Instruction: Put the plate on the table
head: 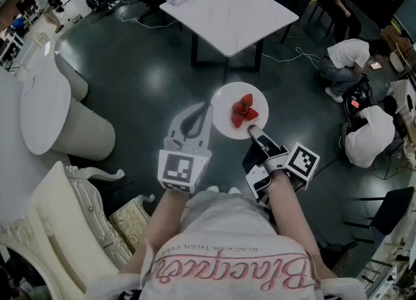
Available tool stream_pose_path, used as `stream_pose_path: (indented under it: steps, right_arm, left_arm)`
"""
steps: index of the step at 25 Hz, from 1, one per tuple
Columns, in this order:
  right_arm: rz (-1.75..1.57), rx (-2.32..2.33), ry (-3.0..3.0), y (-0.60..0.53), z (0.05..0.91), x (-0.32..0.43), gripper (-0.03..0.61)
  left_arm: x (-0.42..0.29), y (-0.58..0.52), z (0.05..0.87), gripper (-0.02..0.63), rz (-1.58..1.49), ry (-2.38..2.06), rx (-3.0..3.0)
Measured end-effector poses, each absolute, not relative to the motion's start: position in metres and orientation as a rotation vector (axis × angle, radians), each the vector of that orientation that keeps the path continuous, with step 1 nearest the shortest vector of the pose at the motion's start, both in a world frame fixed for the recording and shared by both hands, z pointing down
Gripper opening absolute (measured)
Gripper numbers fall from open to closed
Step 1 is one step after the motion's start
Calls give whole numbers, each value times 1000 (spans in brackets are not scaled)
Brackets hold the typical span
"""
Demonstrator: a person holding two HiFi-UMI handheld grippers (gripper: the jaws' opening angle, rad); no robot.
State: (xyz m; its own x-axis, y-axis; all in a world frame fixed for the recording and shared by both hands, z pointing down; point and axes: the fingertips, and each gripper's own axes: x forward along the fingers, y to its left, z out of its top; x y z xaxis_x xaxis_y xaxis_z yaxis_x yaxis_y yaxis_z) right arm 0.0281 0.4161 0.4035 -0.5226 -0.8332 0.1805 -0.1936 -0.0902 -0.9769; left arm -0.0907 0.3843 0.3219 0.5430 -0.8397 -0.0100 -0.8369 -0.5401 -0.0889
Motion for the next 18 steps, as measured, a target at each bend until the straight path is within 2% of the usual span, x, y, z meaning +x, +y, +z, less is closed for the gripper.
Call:
stream_pose_path:
  steps: [18]
  right_arm:
    - [-1622,-1146,1711,408,416,28,11]
  left_arm:
    - [-104,369,343,5,15,1519,-2701]
